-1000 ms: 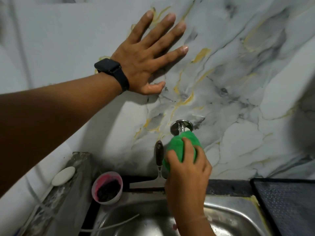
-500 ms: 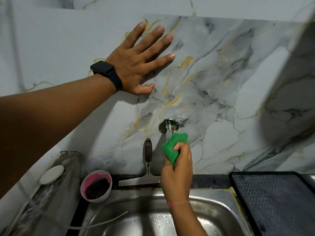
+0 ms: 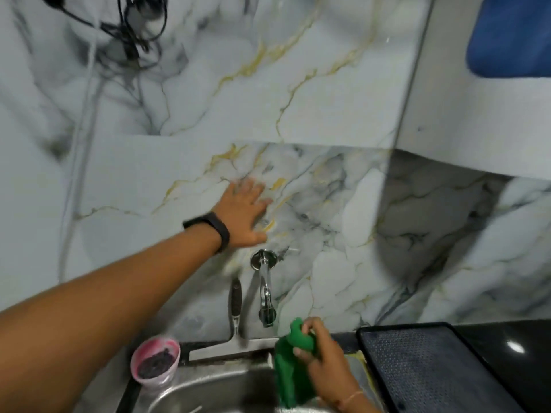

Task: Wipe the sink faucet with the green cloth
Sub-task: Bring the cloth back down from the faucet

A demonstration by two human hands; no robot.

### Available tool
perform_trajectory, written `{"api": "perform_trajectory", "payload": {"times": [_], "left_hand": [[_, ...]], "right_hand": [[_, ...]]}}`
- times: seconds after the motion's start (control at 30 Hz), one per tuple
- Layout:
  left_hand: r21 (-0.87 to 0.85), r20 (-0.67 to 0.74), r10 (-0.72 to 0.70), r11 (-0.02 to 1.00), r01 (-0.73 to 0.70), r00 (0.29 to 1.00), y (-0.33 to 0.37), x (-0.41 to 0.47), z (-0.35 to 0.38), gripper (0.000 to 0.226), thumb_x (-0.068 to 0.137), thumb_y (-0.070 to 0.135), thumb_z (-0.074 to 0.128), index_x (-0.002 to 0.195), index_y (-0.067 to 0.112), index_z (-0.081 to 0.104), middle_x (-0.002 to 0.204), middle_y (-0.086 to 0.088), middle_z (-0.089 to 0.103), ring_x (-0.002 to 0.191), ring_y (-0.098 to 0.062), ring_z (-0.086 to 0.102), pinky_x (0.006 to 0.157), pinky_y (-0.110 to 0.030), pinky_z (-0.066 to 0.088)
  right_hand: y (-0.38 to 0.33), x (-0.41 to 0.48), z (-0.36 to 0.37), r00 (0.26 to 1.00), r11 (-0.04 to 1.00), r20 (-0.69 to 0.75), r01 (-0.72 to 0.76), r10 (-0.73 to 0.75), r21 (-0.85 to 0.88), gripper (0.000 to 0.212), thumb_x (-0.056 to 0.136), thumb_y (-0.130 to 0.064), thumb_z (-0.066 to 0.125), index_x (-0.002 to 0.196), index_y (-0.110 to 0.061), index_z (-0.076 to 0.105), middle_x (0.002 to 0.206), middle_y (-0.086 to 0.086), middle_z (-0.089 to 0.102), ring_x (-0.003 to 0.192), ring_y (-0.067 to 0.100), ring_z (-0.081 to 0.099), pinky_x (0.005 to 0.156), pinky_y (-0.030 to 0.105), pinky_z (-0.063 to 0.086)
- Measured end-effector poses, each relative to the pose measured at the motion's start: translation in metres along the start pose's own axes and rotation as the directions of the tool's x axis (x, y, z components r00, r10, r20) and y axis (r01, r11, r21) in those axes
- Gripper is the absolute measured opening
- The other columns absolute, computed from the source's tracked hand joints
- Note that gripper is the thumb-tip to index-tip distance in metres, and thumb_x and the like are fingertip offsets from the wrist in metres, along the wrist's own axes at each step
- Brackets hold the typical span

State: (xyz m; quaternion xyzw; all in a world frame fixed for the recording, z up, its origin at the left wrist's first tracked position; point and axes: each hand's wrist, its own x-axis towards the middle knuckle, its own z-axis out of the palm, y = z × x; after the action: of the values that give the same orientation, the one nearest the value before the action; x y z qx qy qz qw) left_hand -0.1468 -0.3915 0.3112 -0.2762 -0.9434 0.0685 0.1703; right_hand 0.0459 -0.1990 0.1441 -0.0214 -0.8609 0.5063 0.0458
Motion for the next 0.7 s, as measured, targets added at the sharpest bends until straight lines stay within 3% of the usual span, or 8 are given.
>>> {"api": "perform_trajectory", "payload": {"times": [0.07, 0.13, 0.2, 0.3, 0.4, 0.5, 0.63, 0.7], "left_hand": [[-0.480, 0.145, -0.090, 0.864, 0.150, 0.985, 0.045, -0.032, 0.013, 0.091, 0.080, 0.066, 0.058, 0.157, 0.026, 0.032, 0.168, -0.007, 0.024, 0.154, -0.024, 0.023, 0.126, -0.043, 0.022], [-0.837, 0.328, -0.125, 0.420, 0.350, 0.936, 0.092, -0.066, 0.030, 0.085, 0.076, 0.066, 0.064, 0.148, 0.023, 0.049, 0.157, -0.003, 0.046, 0.140, -0.017, 0.047, 0.116, -0.031, 0.034], [-0.899, 0.438, -0.027, -0.017, 0.438, 0.899, 0.136, -0.093, 0.045, 0.080, 0.069, 0.066, 0.069, 0.133, 0.017, 0.066, 0.140, -0.007, 0.065, 0.127, -0.019, 0.061, 0.116, -0.035, 0.041], [-0.764, 0.541, -0.005, -0.421, 0.489, 0.841, 0.193, -0.113, 0.069, 0.047, 0.076, 0.029, 0.085, 0.115, 0.006, 0.074, 0.119, -0.019, 0.075, 0.112, -0.033, 0.072, 0.100, -0.043, 0.058], [-0.691, 0.642, -0.138, -0.531, 0.491, 0.754, 0.250, -0.109, 0.091, 0.034, 0.080, -0.005, 0.076, 0.113, -0.011, 0.072, 0.102, -0.024, 0.078, 0.090, -0.033, 0.076, 0.073, -0.035, 0.064], [-0.654, 0.685, -0.139, -0.549, 0.521, 0.715, 0.301, -0.095, 0.107, 0.028, 0.080, -0.015, 0.072, 0.108, -0.014, 0.071, 0.089, -0.022, 0.077, 0.082, -0.032, 0.072, 0.071, -0.037, 0.063], [-0.629, 0.711, -0.108, -0.539, 0.560, 0.695, 0.371, -0.067, 0.150, 0.027, 0.077, -0.020, 0.072, 0.104, -0.017, 0.071, 0.068, -0.012, 0.076, 0.063, -0.024, 0.071, 0.060, -0.032, 0.062], [-0.593, 0.737, -0.070, -0.544, 0.593, 0.672, 0.407, -0.044, 0.176, 0.031, 0.076, -0.023, 0.071, 0.106, -0.015, 0.071, 0.078, -0.019, 0.078, 0.071, -0.029, 0.073, 0.073, -0.042, 0.064]], "right_hand": [[-0.011, 0.001, -0.029, 0.997, 0.942, -0.032, -0.053, 0.067, 0.331, 0.028, 0.085, 0.005, 0.064, 0.089, -0.019, 0.050, 0.097, 0.012, 0.062, 0.082, 0.022, 0.061, 0.071, 0.029, 0.053], [-0.019, 0.002, -0.050, 0.988, 0.816, -0.023, -0.114, 0.155, 0.566, 0.018, 0.086, -0.001, 0.066, 0.095, -0.012, 0.056, 0.097, 0.016, 0.069, 0.083, 0.029, 0.067, 0.073, 0.043, 0.057], [-0.018, 0.002, -0.071, 0.976, 0.733, -0.019, -0.150, 0.216, 0.663, 0.016, 0.087, -0.009, 0.068, 0.101, -0.011, 0.061, 0.094, 0.018, 0.076, 0.081, 0.032, 0.072, 0.071, 0.043, 0.060], [-0.001, 0.002, -0.090, 0.954, 0.727, -0.071, -0.172, 0.291, 0.665, 0.020, 0.086, -0.011, 0.070, 0.104, -0.004, 0.063, 0.089, 0.019, 0.076, 0.076, 0.029, 0.072, 0.069, 0.038, 0.060], [0.034, -0.003, -0.106, 0.921, 0.737, -0.121, -0.213, 0.371, 0.642, 0.016, 0.086, -0.009, 0.070, 0.099, -0.001, 0.064, 0.095, 0.022, 0.075, 0.079, 0.030, 0.071, 0.072, 0.040, 0.059], [0.089, -0.010, -0.128, 0.891, 0.747, -0.119, -0.288, 0.439, 0.600, 0.012, 0.087, -0.008, 0.069, 0.097, -0.003, 0.064, 0.097, 0.022, 0.073, 0.079, 0.030, 0.070, 0.071, 0.039, 0.059], [0.174, -0.017, -0.170, 0.863, 0.800, -0.105, -0.405, 0.495, 0.443, 0.019, 0.085, 0.001, 0.067, 0.103, -0.006, 0.065, 0.092, 0.019, 0.075, 0.072, 0.026, 0.070, 0.053, 0.029, 0.056], [0.219, -0.008, -0.195, 0.824, 0.800, -0.175, -0.435, 0.539, 0.413, 0.020, 0.083, 0.005, 0.068, 0.099, -0.005, 0.064, 0.100, 0.026, 0.073, 0.083, 0.032, 0.069, 0.058, 0.033, 0.058]]}}
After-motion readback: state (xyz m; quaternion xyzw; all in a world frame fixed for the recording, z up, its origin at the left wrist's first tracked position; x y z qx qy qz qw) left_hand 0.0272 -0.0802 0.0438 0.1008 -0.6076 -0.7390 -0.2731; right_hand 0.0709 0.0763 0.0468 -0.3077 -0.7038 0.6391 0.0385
